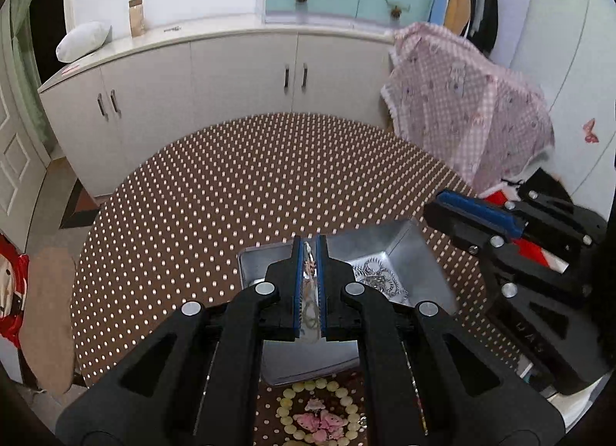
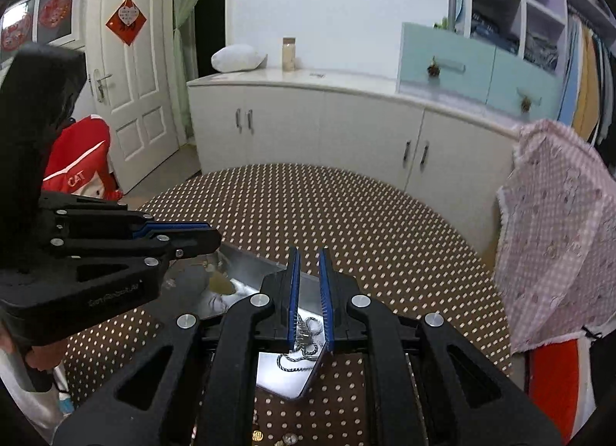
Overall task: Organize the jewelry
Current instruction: 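Carry the necklace in the left tool while the right tool carries the chain over the box, then open the right tool to drop the chain while the left tool releases the necklace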
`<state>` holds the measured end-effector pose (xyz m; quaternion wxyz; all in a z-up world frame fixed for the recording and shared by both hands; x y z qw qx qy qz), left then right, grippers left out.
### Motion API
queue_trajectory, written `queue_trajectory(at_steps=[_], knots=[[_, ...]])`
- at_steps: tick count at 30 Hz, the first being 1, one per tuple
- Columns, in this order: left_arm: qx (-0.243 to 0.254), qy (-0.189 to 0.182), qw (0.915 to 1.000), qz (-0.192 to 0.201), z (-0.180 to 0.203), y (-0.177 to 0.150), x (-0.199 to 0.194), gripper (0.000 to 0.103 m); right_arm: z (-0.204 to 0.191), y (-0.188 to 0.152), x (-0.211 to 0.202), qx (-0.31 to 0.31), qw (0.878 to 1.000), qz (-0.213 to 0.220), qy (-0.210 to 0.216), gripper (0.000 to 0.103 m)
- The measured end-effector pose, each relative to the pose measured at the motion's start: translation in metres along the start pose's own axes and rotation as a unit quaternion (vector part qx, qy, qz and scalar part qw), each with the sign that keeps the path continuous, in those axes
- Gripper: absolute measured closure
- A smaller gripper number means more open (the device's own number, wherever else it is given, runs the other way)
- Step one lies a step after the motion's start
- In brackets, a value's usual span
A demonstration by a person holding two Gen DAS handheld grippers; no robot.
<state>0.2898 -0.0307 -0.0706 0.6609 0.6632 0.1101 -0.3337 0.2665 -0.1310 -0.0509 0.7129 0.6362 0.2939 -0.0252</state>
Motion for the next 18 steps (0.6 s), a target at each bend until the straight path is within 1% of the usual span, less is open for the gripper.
queue_trajectory(at_steps=[1, 3, 4, 5, 7, 10, 18], knots=[[0.003, 0.000, 1.0000, -0.006, 0.001, -0.003, 0.001, 0.096, 0.002, 0.000, -0.001, 0.003, 1.000, 0.000, -0.002, 0.085], [0.005, -0.001, 0.9999, -0.013, 0.000, -0.005, 0.002, 0.096, 0.004, 0.000, -0.005, 0.003, 1.000, 0.001, -0.006, 0.070], [0.004, 0.001, 0.9999, -0.016, -0.001, -0.006, 0.002, 0.096, 0.005, 0.002, -0.008, 0.001, 1.000, 0.004, -0.009, 0.065], [0.002, 0.002, 0.9998, -0.019, -0.002, -0.007, 0.002, 0.096, 0.005, 0.004, -0.010, 0.000, 1.000, 0.006, -0.010, 0.063], [-0.003, 0.006, 0.9997, -0.023, -0.006, -0.008, 0.001, 0.096, 0.005, 0.006, -0.014, -0.002, 1.000, 0.011, -0.009, 0.056], [-0.007, 0.009, 0.9995, -0.028, -0.008, -0.012, 0.001, 0.096, 0.003, 0.007, -0.018, -0.008, 1.000, 0.016, -0.010, 0.052], [-0.011, 0.008, 0.9993, -0.035, -0.011, -0.020, -0.003, 0.096, 0.004, 0.002, -0.018, -0.004, 1.000, 0.010, -0.012, 0.050]])
Point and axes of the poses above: each gripper's, at about its wrist camera, not at the fingertips, and x roughly the way its jaws point, z to its right, y to its top, the point moved 5 cm from there along x, roughly the way its jaws point, and after that the axes turned 11 degrees about z, right-handed, at the moved point
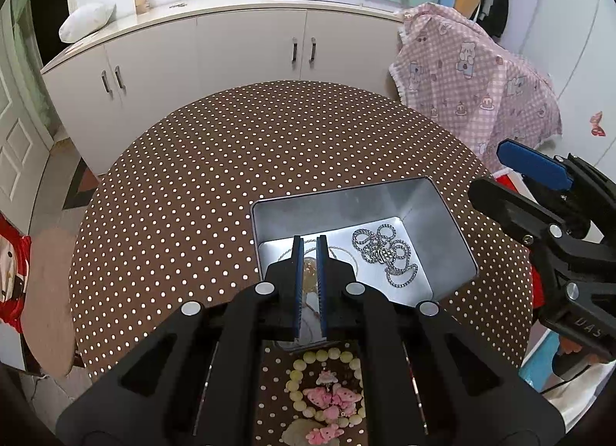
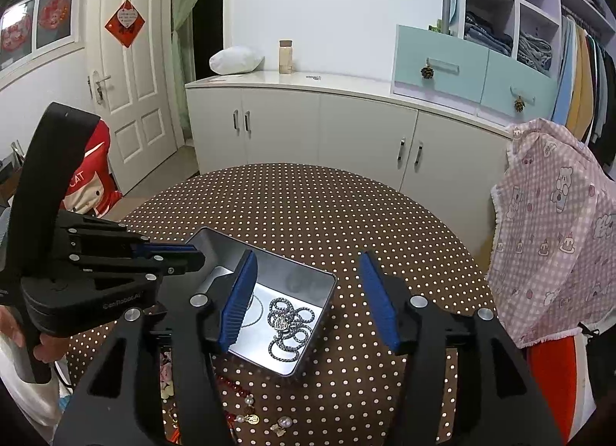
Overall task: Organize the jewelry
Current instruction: 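Open the right tool to drop the chain while the left tool releases the necklace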
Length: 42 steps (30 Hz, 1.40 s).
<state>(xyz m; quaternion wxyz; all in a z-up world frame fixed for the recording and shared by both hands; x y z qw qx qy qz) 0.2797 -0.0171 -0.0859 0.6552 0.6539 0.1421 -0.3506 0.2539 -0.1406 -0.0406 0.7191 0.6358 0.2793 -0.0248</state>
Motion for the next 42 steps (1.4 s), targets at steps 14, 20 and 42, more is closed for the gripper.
queue_trajectory(at_steps=[14, 20, 42], knots=[[-0.002, 0.012, 0.9985, 0.054, -0.004, -0.006, -0.033, 0.019, 0.001, -0.010, -0.022, 0.015, 1.000, 0.010, -0.005, 0.041], [-0.007, 0.019, 0.9985, 0.052, -0.010, -0.014, -0.039, 0.019, -0.001, -0.015, -0.032, 0.016, 1.000, 0.013, -0.005, 0.038], [-0.036, 0.039, 0.9985, -0.013, -0.035, -0.087, -0.033, 0.014, -0.023, -0.062, -0.047, 0.030, 0.999, -0.013, -0.007, 0.020]])
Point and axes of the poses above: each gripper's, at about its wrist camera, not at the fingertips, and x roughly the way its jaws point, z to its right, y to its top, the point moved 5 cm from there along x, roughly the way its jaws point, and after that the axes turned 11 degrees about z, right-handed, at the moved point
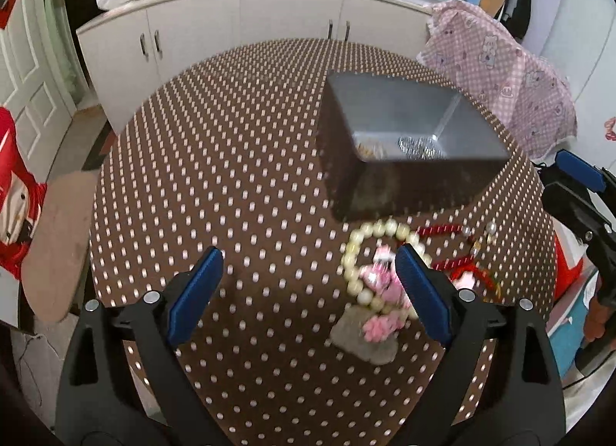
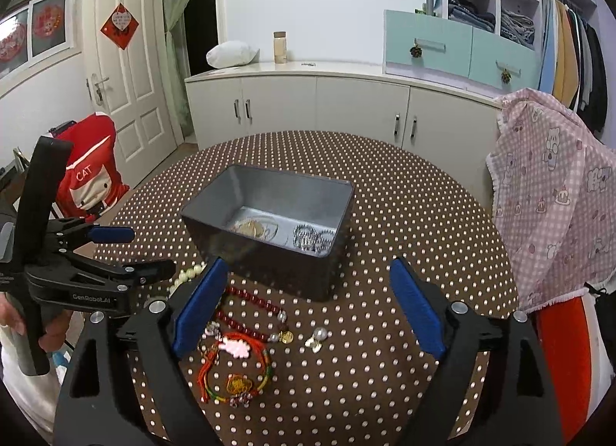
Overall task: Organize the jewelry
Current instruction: 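Open the right tool to drop the chain while the left tool releases the necklace, then grasp the pale jade pendant with the left tool while the right tool grasps the red bracelet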
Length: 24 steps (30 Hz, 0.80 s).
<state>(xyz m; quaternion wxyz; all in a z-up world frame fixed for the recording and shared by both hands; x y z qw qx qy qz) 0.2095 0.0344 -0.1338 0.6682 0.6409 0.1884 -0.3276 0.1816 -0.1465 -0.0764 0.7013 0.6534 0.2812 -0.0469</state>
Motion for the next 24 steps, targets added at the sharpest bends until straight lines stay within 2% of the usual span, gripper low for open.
queue_trajectory(at_steps=[5, 9, 13, 16, 20, 24], knots=[[0.001, -0.019, 0.9997, -0.013, 0.003, -0.021, -0.004, 0.014, -0.003, -0.015, -0.001, 0.004, 1.000, -0.012, 0.006, 0.019], [0.014, -0.051, 0.9984, -0.020, 0.012, -0.034, -0.005, 0.014, -0.006, -0.028, -0.001, 0.008, 1.000, -0.023, 0.010, 0.019], [0.034, -0.043, 0.9985, -0.002, 0.017, -0.039, -0.008, 0.014, -0.008, -0.037, 0.000, 0.015, 0.999, -0.034, 0.013, 0.019], [0.044, -0.057, 0.9974, 0.008, 0.022, -0.041, -0.011, 0.014, -0.007, -0.043, 0.000, 0.022, 0.999, -0.041, 0.011, 0.019], [0.072, -0.053, 0.9957, 0.025, 0.027, -0.046, -0.012, 0.014, -0.004, -0.050, 0.000, 0.035, 0.998, -0.047, 0.011, 0.019], [0.100, -0.034, 0.9935, 0.041, 0.033, -0.051, -0.011, 0.021, -0.004, -0.057, 0.000, 0.038, 0.998, -0.054, 0.009, 0.019]])
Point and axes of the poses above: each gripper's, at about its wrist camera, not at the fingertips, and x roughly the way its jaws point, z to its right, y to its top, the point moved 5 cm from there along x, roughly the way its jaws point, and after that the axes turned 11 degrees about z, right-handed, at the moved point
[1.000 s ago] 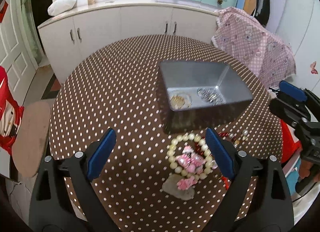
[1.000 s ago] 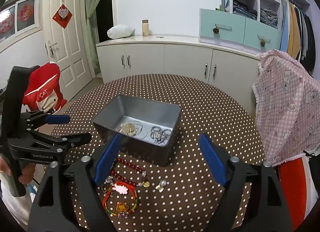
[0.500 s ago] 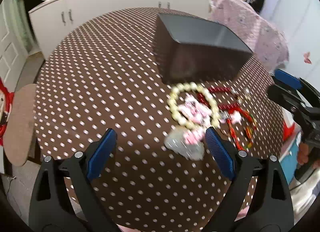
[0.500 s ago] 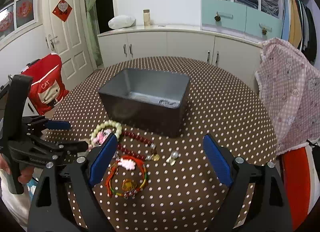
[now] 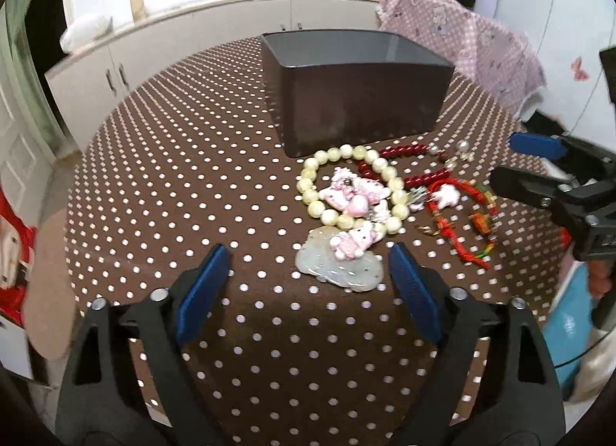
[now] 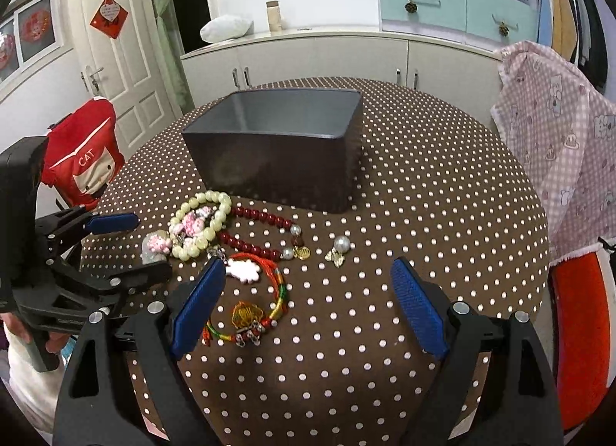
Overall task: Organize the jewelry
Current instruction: 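Grasp the pale jade pendant with the left tool while the right tool grasps the red bracelet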
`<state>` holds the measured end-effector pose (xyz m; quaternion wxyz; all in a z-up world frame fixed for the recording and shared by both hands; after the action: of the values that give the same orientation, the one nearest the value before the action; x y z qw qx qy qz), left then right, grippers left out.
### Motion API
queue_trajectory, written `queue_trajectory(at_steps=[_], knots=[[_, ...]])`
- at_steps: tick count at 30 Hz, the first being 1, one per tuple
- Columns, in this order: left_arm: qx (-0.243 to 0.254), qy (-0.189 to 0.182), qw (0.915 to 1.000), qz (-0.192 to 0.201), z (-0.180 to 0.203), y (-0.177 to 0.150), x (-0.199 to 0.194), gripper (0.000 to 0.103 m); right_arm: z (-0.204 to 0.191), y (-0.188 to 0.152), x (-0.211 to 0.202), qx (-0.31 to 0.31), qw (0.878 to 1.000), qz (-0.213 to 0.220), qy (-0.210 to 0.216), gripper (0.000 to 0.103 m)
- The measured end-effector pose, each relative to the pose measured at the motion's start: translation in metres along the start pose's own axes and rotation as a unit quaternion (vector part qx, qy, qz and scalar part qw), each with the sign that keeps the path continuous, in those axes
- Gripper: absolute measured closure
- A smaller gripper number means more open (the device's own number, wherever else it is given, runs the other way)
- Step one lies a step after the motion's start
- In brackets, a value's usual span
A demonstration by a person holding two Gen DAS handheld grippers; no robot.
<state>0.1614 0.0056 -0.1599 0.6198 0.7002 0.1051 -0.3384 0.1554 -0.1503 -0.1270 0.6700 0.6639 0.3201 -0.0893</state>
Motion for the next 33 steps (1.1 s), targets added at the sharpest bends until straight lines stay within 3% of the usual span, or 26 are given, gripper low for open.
queue_trajectory(at_steps=[3, 4, 5, 11, 15, 19, 22, 24, 33], knots=[[-0.001, -0.001, 1.0000, 0.008, 0.001, 0.003, -0.001, 0.044, -0.001, -0.002, 0.001, -0.002, 1.000, -0.002, -0.003, 0.019], [0.003, 0.000, 0.9999, 0.012, 0.002, 0.003, -0.002, 0.057, -0.001, -0.003, 0.001, -0.003, 1.000, -0.002, -0.006, 0.019], [0.009, 0.003, 0.9998, 0.015, 0.003, 0.004, -0.003, 0.061, -0.001, -0.004, 0.001, -0.003, 1.000, -0.002, -0.008, 0.019], [0.019, 0.009, 0.9992, 0.033, 0.002, 0.002, -0.006, 0.061, 0.000, -0.010, 0.002, -0.015, 1.000, -0.001, -0.018, 0.022], [0.014, 0.008, 0.9986, 0.050, -0.002, 0.000, -0.009, 0.061, -0.005, -0.014, 0.000, -0.029, 1.000, -0.002, -0.011, 0.047], [0.005, 0.004, 0.9982, 0.059, -0.003, -0.004, -0.013, 0.061, -0.017, -0.016, 0.001, -0.053, 0.999, 0.002, 0.003, 0.064], [-0.005, 0.006, 0.9980, 0.063, -0.005, -0.006, -0.016, 0.061, -0.023, -0.016, 0.005, -0.061, 0.998, 0.002, 0.008, 0.091], [-0.010, 0.009, 0.9978, 0.065, -0.005, -0.007, -0.018, 0.061, -0.026, -0.018, 0.008, -0.073, 0.997, 0.000, 0.001, 0.098], [-0.040, 0.013, 0.9965, 0.072, -0.008, -0.008, -0.023, 0.061, -0.014, -0.014, -0.003, -0.045, 0.999, 0.014, -0.005, 0.101]])
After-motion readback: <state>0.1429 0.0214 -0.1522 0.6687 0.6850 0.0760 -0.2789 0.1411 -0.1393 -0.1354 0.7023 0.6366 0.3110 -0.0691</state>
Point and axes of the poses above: each gripper's, at about its wrist camera, not at the fingertips, and x roughly the way its jaws point, z to its right, y to its top, the point moved 5 cm from there along x, roughly the way its jaws point, and after that the axes turned 11 degrees about z, right-handed, at the moved point
